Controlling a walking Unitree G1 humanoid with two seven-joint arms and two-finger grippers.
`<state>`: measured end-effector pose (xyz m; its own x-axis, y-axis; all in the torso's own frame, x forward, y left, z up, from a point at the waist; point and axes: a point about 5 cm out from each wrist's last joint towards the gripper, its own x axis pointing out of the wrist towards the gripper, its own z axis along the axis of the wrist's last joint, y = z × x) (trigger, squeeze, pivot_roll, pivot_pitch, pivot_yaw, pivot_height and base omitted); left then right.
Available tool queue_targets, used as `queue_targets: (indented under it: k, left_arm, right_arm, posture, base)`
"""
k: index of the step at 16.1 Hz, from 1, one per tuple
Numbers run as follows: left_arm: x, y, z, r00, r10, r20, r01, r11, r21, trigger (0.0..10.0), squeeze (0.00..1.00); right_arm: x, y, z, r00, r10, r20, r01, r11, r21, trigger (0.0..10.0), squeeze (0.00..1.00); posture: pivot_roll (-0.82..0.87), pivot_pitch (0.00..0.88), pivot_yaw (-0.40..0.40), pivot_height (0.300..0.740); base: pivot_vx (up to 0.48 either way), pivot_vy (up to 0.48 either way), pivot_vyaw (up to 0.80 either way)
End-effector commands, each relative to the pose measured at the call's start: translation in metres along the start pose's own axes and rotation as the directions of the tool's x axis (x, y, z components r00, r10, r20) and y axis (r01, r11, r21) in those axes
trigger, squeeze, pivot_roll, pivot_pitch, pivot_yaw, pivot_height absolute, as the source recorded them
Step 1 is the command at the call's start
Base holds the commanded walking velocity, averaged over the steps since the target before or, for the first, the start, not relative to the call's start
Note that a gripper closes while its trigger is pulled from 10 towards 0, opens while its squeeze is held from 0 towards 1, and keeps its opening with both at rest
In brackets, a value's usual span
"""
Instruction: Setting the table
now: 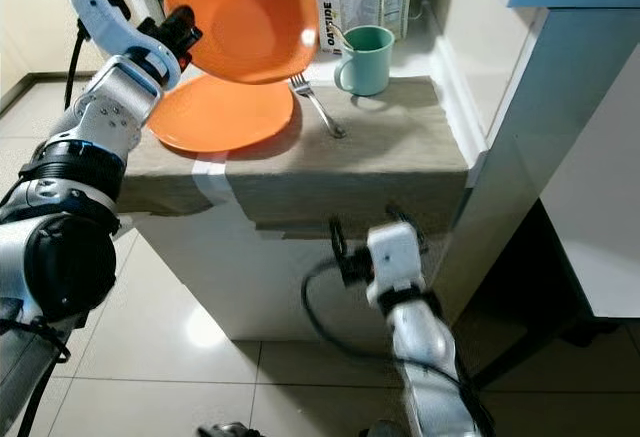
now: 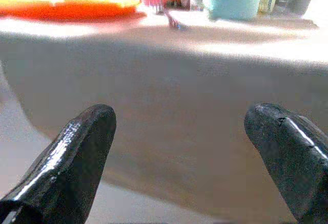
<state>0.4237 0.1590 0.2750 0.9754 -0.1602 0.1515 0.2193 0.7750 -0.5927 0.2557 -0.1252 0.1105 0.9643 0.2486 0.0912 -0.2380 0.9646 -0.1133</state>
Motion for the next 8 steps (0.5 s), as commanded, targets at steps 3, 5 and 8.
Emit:
queue_targets:
  k: [3,5,8]
  left_arm:
    - [-0.003,-0.001,0.006,0.999,-0.031,0.012,0.031,0.999,0.019,0.0,0.0]
    - [-0.009,0.002,0.009,0.999,-0.037,0.015,0.036,0.999,0.03,0.0,0.0]
    - [-0.018,0.002,0.011,0.999,-0.05,0.009,0.049,0.998,0.041,0.0,0.0]
  right_arm:
    - [0.012,-0.007,0.024,0.997,-0.021,0.075,0.016,0.998,0.062,10.0,0.0]
    - [0.02,-0.009,0.036,0.994,-0.042,0.099,0.024,0.984,0.179,10.0,0.0]
    - [0.023,-0.012,0.04,0.994,-0.04,0.099,0.018,0.978,0.207,10.0,0.0]
  posture:
    - [-0.19,0.048,0.115,0.719]
    - [-0.18,0.043,0.115,0.719]
    - [-0.18,0.039,0.114,0.719]
  base:
    - [0.0,0.0,0.0]
    - [0.0,0.0,0.0]
    - [0.0,0.0,0.0]
